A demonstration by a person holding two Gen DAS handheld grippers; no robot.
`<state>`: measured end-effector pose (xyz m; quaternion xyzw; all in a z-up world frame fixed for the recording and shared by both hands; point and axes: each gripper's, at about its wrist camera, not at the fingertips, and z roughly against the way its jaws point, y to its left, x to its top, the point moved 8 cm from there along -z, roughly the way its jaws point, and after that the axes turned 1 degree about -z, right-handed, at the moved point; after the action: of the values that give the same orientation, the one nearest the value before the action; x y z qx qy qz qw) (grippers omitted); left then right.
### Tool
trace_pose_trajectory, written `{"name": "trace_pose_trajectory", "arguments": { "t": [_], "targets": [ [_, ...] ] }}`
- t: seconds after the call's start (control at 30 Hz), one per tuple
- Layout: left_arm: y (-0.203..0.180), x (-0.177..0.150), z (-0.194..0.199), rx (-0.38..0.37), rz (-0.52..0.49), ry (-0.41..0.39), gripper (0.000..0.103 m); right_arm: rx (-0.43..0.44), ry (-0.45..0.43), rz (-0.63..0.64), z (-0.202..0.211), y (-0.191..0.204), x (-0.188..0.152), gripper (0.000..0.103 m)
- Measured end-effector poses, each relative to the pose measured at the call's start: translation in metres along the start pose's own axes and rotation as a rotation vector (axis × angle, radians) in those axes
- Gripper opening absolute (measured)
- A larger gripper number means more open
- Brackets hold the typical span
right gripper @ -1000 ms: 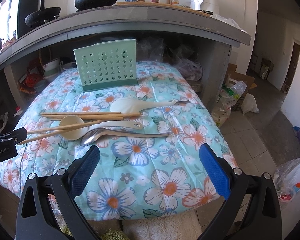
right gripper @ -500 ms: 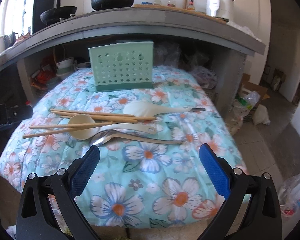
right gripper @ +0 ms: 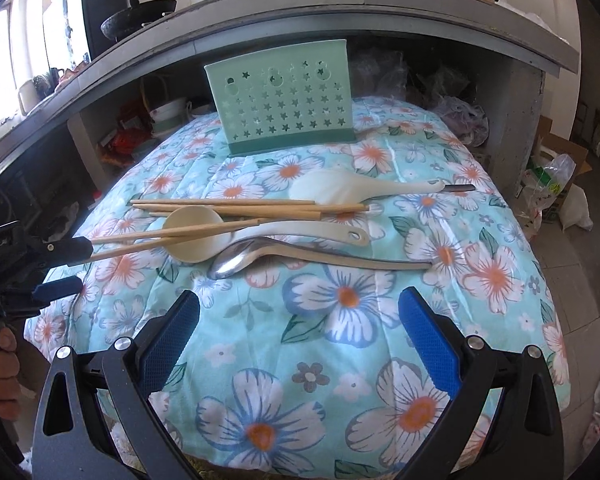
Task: Organize utensils
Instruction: 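Reach the left tool down and grasp a wooden chopstick, then lift the chopstick with the left tool while the right tool reaches toward the chopsticks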
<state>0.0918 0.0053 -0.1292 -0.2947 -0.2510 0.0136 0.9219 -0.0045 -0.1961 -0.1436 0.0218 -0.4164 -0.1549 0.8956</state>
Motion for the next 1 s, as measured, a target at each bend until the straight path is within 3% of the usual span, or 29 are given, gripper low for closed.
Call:
{"name": "trace_pose_trajectory", "arguments": {
  "t": [0.2, 0.33, 0.5, 0.67, 0.83, 1.0],
  "targets": [
    [0.002, 0.031, 0.014, -0.019, 0.016, -0.049, 0.054, -0.003, 0.003, -0.021, 0.003, -0.006, -0.001, 0.097],
    [0.026, 0.045, 0.005, -0.043, 0.174, 0.006, 0.043, 0.002, 0.000, -0.012, 0.005, -0.002, -0.001, 0.097],
    [0.047, 0.051, -0.017, -0.107, 0.360, 0.071, 0.037, -0.007, -0.015, 0.003, 0.008, 0.003, 0.003, 0.097],
    [0.056, 0.053, -0.038, -0.149, 0.463, 0.110, 0.032, -0.016, -0.011, 0.017, 0.008, 0.008, 0.002, 0.097],
    [0.062, 0.057, -0.048, -0.150, 0.504, 0.117, 0.016, -0.018, -0.014, 0.039, 0.009, 0.017, 0.001, 0.097],
    [0.073, 0.056, -0.052, -0.182, 0.569, 0.128, 0.013, 0.014, -0.014, 0.088, 0.010, 0.036, -0.001, 0.097]
  ]
}}
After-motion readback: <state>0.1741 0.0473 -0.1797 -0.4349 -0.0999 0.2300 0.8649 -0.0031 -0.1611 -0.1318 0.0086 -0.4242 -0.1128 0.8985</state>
